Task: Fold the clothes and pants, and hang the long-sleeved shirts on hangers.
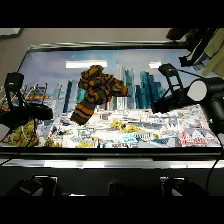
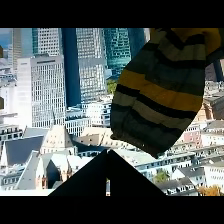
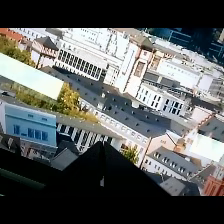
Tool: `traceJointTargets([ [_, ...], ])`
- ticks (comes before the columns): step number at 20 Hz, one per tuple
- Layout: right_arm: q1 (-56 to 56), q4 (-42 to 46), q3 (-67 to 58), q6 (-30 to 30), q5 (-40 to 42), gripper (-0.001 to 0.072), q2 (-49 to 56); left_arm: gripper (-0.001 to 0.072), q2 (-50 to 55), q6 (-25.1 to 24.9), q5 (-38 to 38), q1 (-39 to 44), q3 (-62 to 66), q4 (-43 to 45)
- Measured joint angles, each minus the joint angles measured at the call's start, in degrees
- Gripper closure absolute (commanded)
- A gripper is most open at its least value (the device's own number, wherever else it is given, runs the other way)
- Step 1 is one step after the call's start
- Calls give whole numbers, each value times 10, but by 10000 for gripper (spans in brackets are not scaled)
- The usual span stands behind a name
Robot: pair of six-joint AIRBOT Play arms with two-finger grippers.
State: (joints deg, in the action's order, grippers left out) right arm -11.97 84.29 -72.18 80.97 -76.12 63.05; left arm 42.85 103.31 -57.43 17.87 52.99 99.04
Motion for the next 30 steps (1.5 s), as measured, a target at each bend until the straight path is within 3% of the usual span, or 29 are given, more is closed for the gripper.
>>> traceJointTargets([
  [6,0,0,0,2,0,678,0,676,0,0,0,0,0,0],
  [9,0,0,0,1,0,678,0,625,1,1,0,0,0,0],
  [10,0,0,0,1,0,678,0,549,2,4,-3,0,0,0],
  [14,0,0,0,0,0,678,0,541,22,40,-32,-17,-2,-3],
  [15,0,0,0,-1,0,678,0,495,32,47,-38,-26,-3,-9],
  [16,0,0,0,-1,0,678,0,102,44,50,-41,-37,-4,-17],
  [17,0,0,0,-1,0,678,0,-8,58,52,-42,-49,-4,-27],
  [22,0,0,0,0,6,678,0,-6,151,49,-6,-108,-5,-130],
  [27,0,0,0,0,20,679,0,-5,296,-82,50,-167,-5,-362],
  [30,0,-1,0,2,35,679,0,-5,362,-132,62,-179,-5,-454],
])
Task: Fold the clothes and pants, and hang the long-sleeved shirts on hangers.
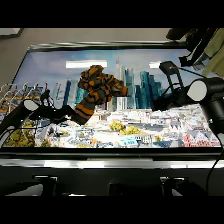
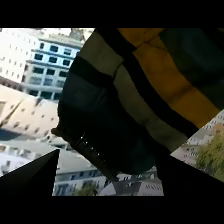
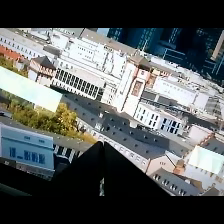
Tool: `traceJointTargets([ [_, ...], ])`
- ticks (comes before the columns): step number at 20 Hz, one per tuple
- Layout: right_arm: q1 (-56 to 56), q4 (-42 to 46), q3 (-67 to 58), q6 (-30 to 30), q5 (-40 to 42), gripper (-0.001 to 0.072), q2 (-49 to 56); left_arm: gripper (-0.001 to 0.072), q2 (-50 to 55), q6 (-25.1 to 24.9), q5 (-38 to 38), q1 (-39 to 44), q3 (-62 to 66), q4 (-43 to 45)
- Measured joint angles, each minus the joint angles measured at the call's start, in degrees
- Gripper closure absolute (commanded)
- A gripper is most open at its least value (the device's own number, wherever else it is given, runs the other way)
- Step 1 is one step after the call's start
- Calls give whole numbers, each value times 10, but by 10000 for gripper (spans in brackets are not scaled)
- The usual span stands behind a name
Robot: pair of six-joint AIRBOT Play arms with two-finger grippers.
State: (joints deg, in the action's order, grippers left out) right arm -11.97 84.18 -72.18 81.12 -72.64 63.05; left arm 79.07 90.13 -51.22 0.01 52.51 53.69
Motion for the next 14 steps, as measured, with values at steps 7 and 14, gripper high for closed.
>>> traceJointTargets([
  [7,0,20,0,134,75,148,22,679,56,-34,16,-4,0,-61],
  [14,96,-269,-3,201,235,75,201,679,61,-40,22,-4,0,-71],
])
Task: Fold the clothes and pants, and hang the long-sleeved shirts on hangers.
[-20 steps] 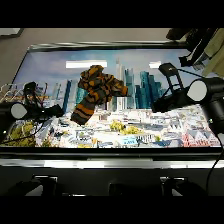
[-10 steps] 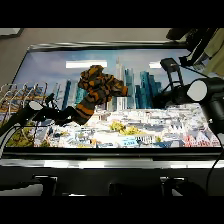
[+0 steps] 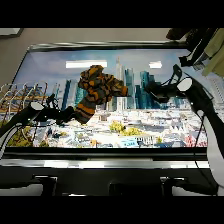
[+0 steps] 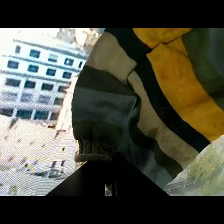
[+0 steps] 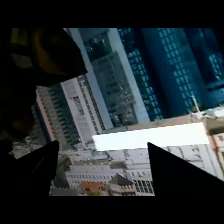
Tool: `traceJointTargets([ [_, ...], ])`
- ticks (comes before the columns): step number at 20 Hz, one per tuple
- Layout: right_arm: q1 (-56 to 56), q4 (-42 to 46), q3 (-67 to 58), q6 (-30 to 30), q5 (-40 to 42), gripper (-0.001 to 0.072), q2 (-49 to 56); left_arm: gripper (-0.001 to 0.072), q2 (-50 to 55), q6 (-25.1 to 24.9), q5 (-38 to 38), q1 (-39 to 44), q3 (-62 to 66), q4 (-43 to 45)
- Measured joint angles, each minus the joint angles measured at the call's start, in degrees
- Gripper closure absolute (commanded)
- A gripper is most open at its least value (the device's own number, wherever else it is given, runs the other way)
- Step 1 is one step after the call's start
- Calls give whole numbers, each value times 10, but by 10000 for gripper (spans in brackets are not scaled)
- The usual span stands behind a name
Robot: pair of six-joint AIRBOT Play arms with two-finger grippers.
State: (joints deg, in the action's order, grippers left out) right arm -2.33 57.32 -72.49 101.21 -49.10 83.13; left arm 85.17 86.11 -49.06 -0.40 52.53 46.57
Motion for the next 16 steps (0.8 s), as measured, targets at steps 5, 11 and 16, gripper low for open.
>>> traceJointTargets([
  [5,-3,-212,-63,-134,57,80,146,679,0,0,-1,0,0,-1],
  [11,-30,-268,-129,-156,80,88,246,679,0,0,-7,0,0,-1],
  [16,-56,-278,-139,-156,86,134,272,679,0,0,-8,0,0,-1],
])
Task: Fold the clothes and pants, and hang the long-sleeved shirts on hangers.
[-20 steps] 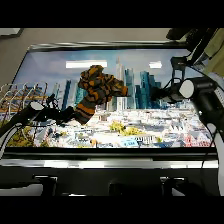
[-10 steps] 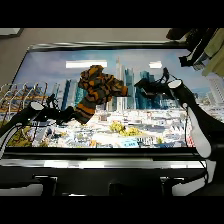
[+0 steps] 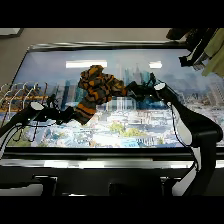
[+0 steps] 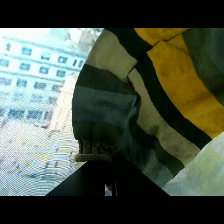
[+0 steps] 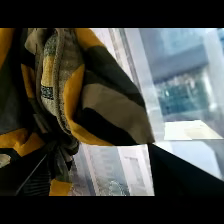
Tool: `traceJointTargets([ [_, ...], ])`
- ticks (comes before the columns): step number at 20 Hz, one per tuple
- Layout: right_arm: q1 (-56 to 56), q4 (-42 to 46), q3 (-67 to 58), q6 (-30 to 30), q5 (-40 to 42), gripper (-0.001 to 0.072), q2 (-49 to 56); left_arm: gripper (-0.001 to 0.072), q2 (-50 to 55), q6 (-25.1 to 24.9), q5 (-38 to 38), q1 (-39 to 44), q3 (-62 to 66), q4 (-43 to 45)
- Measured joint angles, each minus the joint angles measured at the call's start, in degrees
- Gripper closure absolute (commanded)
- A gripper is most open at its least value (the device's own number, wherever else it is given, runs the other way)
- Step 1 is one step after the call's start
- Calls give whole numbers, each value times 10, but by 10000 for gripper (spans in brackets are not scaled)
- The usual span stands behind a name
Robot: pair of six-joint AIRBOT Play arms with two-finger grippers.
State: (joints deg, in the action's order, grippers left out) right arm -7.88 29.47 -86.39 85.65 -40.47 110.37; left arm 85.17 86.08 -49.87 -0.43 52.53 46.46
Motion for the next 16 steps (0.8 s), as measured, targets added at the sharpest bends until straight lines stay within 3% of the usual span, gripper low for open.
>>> traceJointTargets([
  [1,-4,-1,-1,1,5,197,2,679,0,0,0,0,0,0],
  [3,-10,-2,-2,2,22,239,6,679,0,0,0,0,0,0],
  [4,-12,-2,-2,4,33,298,7,679,0,-1,0,0,0,0],
  [5,-13,-2,-2,4,43,645,7,680,0,-1,0,0,0,0],
  [6,-14,-2,-2,6,52,682,8,680,0,-1,0,0,0,0],
  [11,-16,17,-2,-5,58,685,-11,683,-3,-4,-2,0,10,1],
  [16,-11,125,-6,7,38,685,-119,684,-30,-6,-30,0,119,45],
])
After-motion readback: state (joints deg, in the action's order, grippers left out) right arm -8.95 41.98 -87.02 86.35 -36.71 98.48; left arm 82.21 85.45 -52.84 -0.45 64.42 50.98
